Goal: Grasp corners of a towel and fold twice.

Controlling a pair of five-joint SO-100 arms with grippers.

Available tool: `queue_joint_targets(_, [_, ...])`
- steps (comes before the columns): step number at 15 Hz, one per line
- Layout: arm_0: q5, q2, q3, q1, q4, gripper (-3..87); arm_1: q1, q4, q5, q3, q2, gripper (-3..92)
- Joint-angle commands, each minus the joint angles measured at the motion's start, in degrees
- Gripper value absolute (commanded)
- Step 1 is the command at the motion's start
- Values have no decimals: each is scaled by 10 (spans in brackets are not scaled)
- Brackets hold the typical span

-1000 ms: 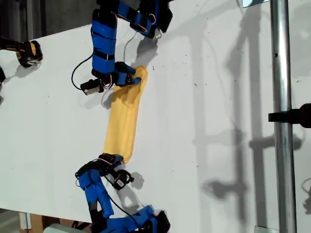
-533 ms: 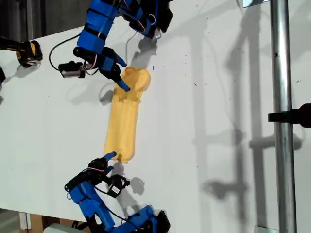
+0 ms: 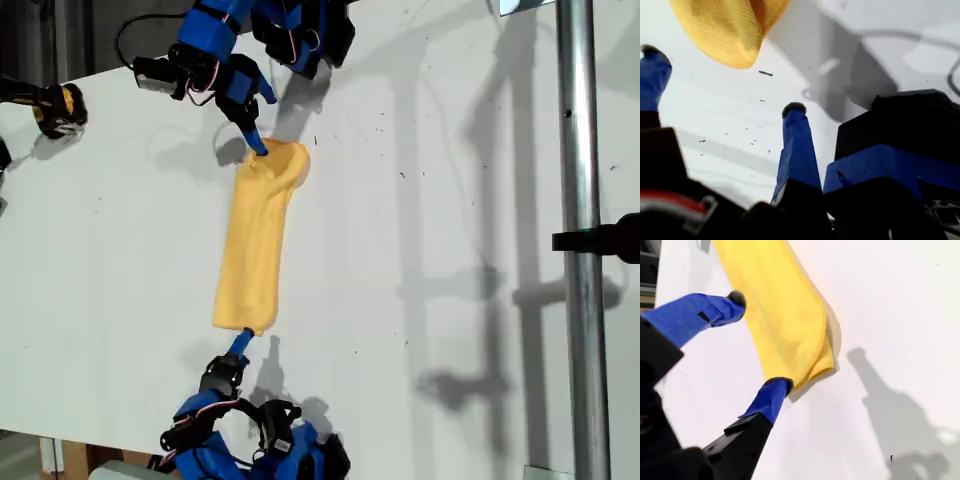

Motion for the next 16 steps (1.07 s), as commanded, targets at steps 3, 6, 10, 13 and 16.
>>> queue_joint_targets(3, [-57, 290, 246, 95, -111, 223, -47, -110, 66, 118, 54, 438])
queue_joint_targets(6, [-83, 437, 355, 120, -106, 206, -33, -167, 69, 172, 52, 447])
queue_joint_targets(10, [-104, 532, 416, 135, -111, 181, -11, -277, 60, 171, -65, 460])
queue_joint_targets(13, [-114, 546, 429, 147, -111, 179, 5, -371, 44, 133, -211, 459])
queue_joint_targets(16, [-119, 547, 432, 150, -112, 179, 33, -408, 11, 67, -303, 438])
